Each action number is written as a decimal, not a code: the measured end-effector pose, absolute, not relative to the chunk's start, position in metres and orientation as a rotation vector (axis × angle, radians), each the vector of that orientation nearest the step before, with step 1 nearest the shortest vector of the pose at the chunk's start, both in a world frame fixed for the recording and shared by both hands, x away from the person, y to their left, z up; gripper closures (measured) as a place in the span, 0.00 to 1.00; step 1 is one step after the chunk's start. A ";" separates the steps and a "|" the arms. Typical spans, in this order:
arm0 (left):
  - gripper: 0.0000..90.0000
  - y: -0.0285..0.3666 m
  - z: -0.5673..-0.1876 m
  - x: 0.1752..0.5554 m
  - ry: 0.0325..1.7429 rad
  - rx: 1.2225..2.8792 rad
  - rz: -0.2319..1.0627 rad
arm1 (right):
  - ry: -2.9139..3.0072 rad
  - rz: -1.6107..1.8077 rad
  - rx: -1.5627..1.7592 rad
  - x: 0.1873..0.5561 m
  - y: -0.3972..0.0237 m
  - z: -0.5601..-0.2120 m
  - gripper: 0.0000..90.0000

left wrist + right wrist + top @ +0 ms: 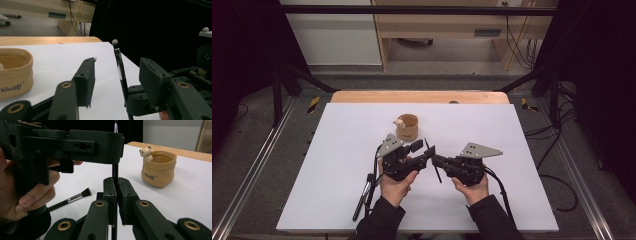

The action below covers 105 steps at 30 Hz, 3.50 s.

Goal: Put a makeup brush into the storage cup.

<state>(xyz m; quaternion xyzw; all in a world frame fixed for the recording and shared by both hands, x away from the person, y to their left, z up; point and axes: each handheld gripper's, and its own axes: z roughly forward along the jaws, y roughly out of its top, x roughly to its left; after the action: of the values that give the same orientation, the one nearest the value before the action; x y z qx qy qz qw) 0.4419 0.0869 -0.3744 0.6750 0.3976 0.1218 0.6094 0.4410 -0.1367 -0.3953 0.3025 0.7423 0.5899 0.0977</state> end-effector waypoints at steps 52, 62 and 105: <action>0.94 0.088 -0.371 0.439 0.910 1.552 0.311 | 2.208 1.738 0.903 0.442 -0.136 -0.395 0.88; 0.94 0.106 -0.357 0.444 0.909 1.557 0.392 | 2.159 1.647 0.964 0.444 -0.151 -0.394 0.70; 0.94 0.127 -0.300 0.500 0.911 1.592 0.606 | 2.029 1.464 1.076 0.439 -0.200 -0.400 0.12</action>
<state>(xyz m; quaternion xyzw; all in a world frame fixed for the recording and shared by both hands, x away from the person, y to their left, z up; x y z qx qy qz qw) 0.5003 0.1274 -0.2999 0.6780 0.3880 0.2581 0.5685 0.4391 -0.1996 -0.3996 0.3864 0.7288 0.5259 0.2072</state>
